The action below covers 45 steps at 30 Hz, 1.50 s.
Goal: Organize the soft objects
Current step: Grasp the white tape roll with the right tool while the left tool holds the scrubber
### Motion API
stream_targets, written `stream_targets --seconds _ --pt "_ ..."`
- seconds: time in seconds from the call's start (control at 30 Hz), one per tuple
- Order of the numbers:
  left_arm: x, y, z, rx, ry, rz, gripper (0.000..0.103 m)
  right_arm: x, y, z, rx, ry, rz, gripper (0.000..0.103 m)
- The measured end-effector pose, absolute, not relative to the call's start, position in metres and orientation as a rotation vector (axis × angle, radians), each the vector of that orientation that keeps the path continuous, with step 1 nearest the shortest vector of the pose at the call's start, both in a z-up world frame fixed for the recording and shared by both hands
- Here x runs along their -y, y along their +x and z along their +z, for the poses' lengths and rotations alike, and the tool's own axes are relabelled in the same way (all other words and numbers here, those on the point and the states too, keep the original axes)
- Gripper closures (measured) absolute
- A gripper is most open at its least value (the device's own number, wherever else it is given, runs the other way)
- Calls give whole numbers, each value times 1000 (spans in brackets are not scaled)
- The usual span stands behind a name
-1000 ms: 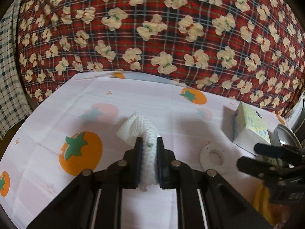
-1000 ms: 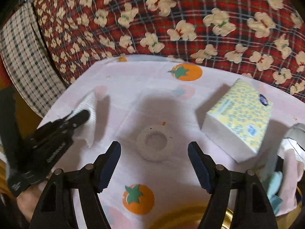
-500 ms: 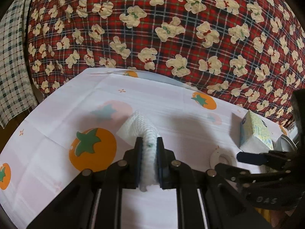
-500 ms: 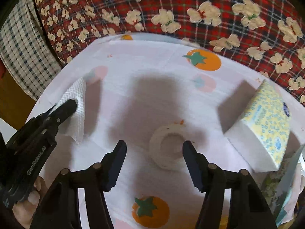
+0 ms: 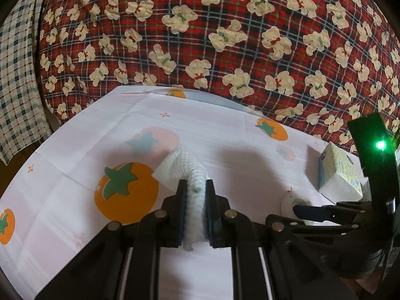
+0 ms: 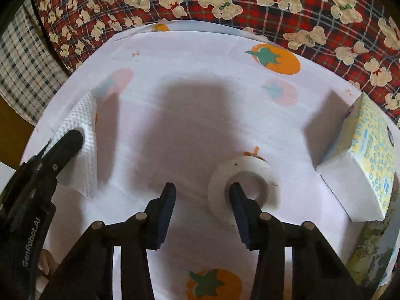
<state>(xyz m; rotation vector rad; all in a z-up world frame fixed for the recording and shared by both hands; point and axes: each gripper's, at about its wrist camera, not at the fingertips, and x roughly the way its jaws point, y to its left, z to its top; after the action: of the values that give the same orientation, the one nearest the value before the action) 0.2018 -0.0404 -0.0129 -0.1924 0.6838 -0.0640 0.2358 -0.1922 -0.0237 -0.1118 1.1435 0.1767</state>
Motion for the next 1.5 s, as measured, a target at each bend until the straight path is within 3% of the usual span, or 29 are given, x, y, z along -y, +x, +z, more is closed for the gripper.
stream_targets --seconds 0.03,0.1,0.47,1.5 --pt "41 202 -13 -684 -192 -63 92 191 235 -24 -1138 -123 176 73" --pt "39 201 -13 -680 -197 -55 92 187 231 -24 -1126 -150 173 85" --pt "23 192 -18 -654 -232 -8 92 165 194 -27 -1003 -273 201 85" --pt "43 147 -6 -475 -156 53 92 190 104 13 -475 -192 196 85"
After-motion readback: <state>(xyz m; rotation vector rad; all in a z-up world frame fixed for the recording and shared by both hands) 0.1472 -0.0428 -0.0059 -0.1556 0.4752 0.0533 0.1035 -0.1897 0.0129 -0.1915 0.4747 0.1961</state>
